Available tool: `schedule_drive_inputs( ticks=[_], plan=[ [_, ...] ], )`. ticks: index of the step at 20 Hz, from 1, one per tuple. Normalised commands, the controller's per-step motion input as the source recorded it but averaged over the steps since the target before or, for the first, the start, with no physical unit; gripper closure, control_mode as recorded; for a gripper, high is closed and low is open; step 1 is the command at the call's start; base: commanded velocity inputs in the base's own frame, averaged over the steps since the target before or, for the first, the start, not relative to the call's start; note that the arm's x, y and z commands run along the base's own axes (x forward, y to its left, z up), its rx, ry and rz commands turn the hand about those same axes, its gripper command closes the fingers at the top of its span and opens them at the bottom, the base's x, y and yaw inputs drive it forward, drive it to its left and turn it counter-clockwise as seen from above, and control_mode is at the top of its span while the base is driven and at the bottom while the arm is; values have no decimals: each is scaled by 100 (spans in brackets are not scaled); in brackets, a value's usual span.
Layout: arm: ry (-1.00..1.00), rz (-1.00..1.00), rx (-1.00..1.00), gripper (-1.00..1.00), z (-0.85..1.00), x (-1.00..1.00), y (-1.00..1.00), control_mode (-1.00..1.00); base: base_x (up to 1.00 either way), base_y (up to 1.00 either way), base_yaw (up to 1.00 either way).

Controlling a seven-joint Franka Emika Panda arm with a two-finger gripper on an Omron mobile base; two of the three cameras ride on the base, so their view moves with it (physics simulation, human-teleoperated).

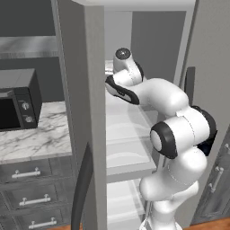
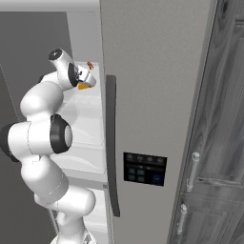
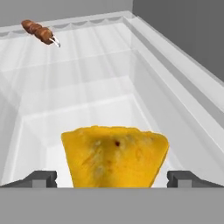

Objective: Pick the cheese from the fridge and the cheese grater from the cabinet and place them next to the salad bowl.

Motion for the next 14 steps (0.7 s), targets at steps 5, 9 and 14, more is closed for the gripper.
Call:
schedule_drive_inputs(
  ticks=[5,9,14],
  plan=[
    [3,0,3,100,-34,-1,-3,-100,0,0,0],
    [0,0,3,100,-37,-10,-1,-100,0,0,0],
    [0,0,5,100,-12,-10,0,-100,0,0,0]
  ],
)
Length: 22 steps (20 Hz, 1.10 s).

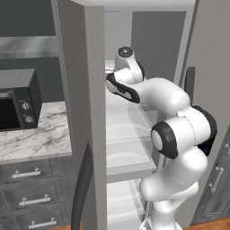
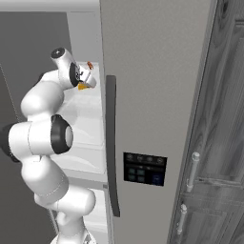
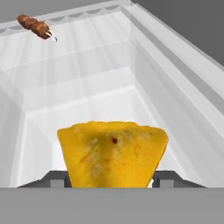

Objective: Pick the cheese from the fridge and the cheese grater from the cabinet and place them next to the salad bowl.

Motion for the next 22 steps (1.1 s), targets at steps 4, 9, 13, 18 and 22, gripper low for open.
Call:
schedule_drive_inputs(
  ticks=[4,9,13,18,22],
  plan=[
    [0,0,1,100,5,-27,6,-100,0,0,0],
    [0,0,5,100,11,-48,8,-100,0,0,0],
    [-4,0,2,100,18,-54,6,-100,0,0,0],
    [-3,0,0,100,22,-57,4,-100,0,0,0],
    [0,3,1,100,17,-55,1,-100,0,0,0]
  ],
)
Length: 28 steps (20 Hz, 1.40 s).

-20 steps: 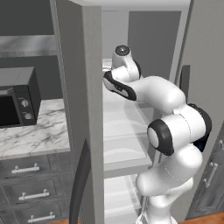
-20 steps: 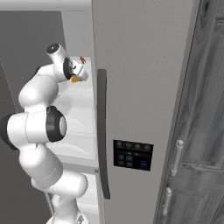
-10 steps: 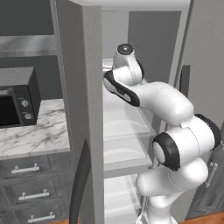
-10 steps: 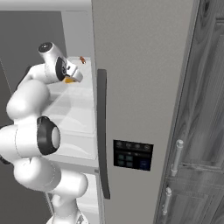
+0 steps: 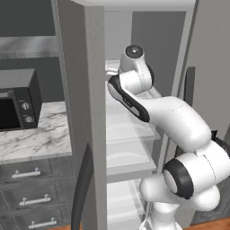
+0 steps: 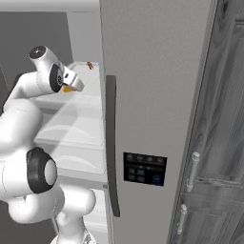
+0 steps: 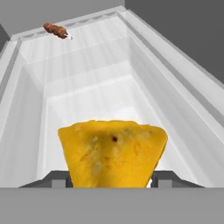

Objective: Pick the cheese from the fridge and the cheese grater from the cabinet and place them next to the salad bowl.

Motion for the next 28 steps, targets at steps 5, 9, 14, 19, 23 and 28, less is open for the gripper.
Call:
schedule_drive_inputs(
  ticks=[5,9,14,19,23,28],
  plan=[
    [0,4,0,100,16,-62,0,-100,0,0,0],
    [0,0,0,100,11,-63,0,-100,0,0,0],
    [0,0,0,100,6,-64,0,-100,0,0,0],
    [0,0,0,100,7,-64,0,-100,0,0,0],
    [0,2,0,100,6,-62,0,-100,0,0,0],
    [3,9,0,100,0,-56,-9,-100,0,0,0]
  ],
)
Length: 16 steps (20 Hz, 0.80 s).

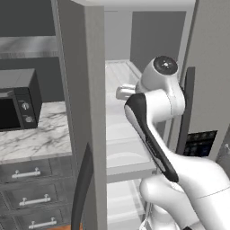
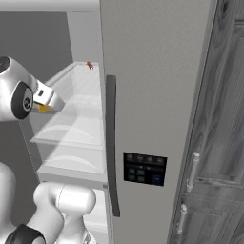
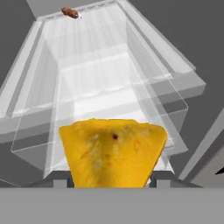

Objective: Pick the cheese from the fridge and the cheese grater from the cabinet and place them next to the salad bowl.

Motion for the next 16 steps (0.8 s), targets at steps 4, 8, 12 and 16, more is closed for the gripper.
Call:
schedule_drive_inputs(
  ticks=[4,8,12,16],
  plan=[
    [5,19,-2,100,0,-55,-11,-100,0,0,0],
    [4,19,-5,100,0,-48,-16,-100,0,0,0],
    [1,10,-5,100,0,-49,-14,-100,0,0,0],
    [5,1,-5,100,0,-34,-20,-100,0,0,0]
  ],
)
